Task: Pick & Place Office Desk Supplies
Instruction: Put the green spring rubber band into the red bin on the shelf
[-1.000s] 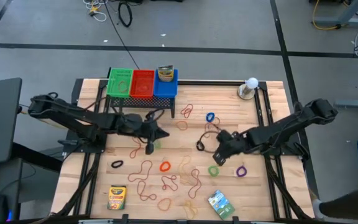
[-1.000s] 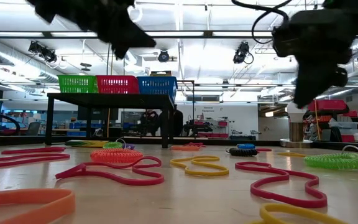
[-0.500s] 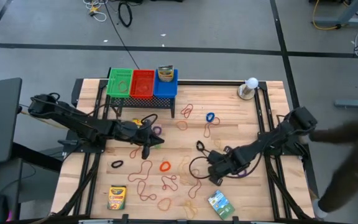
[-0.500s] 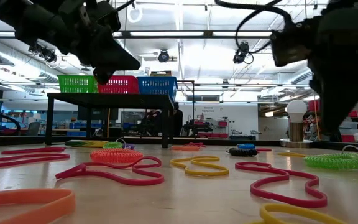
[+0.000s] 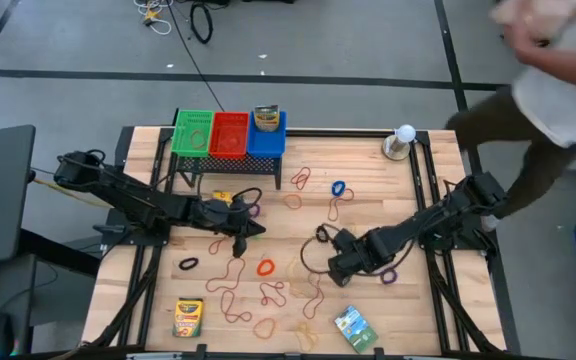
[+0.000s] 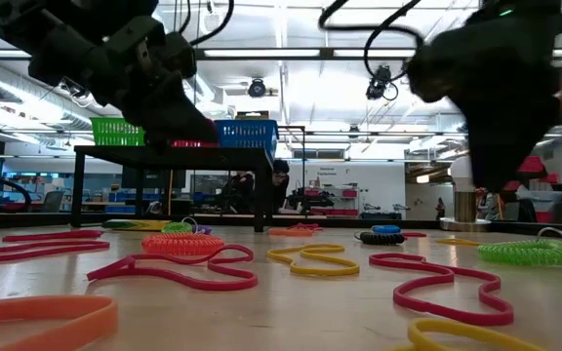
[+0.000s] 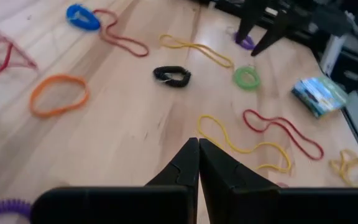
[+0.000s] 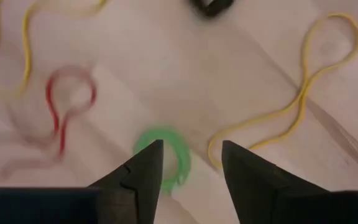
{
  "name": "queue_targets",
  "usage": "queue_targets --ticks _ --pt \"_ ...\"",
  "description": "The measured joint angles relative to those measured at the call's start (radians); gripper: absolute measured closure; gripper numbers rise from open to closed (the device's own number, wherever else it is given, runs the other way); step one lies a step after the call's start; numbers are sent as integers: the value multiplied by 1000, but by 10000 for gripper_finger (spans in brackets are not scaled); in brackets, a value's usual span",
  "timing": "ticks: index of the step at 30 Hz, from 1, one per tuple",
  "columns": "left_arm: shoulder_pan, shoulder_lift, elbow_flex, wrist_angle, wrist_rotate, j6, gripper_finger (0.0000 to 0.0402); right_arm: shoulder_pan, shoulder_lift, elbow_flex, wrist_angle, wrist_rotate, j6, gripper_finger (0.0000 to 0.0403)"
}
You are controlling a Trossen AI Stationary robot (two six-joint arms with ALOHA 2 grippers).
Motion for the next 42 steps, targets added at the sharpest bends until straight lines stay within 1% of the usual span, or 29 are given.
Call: queue_targets --ticks 2,4,6,10,13,16,21,23,25,27,29,31,32,34,37,42 --pt "0 10 0 1 -3 -16 391 -27 -3 0 12 -18 38 224" --pt "0 18 0 5 -2 -7 392 -39 -3 0 34 -24 5 222" --pt "0 18 0 6 -2 8 392 -36 6 0 56 -43 -103 224" --pt "0 18 0 10 -13 28 392 -31 36 0 51 -126 -348 233" --pt "-1 18 0 21 -21 17 392 -36 79 -1 56 -144 -490 239" --pt "-3 18 0 25 -21 29 392 -53 133 -1 69 -170 -572 240" --pt "-15 18 0 27 -18 15 392 -73 192 5 86 -216 -645 247" --pt "-21 18 0 27 -18 -3 392 -76 199 3 88 -221 -652 261" --pt "-20 18 0 26 -16 -51 392 -76 196 2 89 -220 -653 284" --pt "-7 18 0 27 16 -89 389 -76 187 1 87 -219 -650 315" --pt "3 18 0 27 35 -94 387 -76 176 -2 91 -220 -644 350" --pt "3 18 0 35 -1 -96 389 -78 161 -3 126 -246 -634 382" --pt "2 18 0 42 -22 -100 392 -81 146 -3 132 -247 -625 389" --pt "3 18 0 65 -49 -129 396 -87 98 -3 122 -227 -596 388" --pt "16 18 1 103 -62 -206 388 -104 22 -3 130 -111 -528 377" --pt "43 18 12 237 -40 -309 337 -145 -96 -2 161 82 -423 394"
